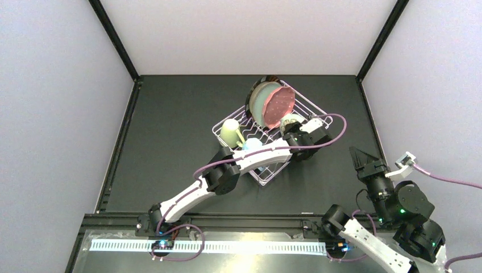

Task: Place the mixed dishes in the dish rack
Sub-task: Turn the bowl upside down.

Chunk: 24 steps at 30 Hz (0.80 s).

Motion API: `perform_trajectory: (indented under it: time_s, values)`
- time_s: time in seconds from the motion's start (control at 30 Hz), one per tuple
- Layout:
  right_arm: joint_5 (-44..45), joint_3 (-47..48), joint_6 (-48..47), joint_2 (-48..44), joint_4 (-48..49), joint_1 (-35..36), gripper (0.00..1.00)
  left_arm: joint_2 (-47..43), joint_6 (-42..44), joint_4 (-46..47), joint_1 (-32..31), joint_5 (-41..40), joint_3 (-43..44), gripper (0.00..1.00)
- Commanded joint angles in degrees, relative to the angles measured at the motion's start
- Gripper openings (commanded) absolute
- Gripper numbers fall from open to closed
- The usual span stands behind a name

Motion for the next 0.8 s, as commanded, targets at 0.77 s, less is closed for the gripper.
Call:
perform_trajectory:
  time_s: [0.77]
  values:
    - [-1.1, -2.9, 1.1, 0.3, 0.1, -0.1, 0.82, -5.5, -0.8, -5.8, 0.1, 24.8, 1.1, 0.55]
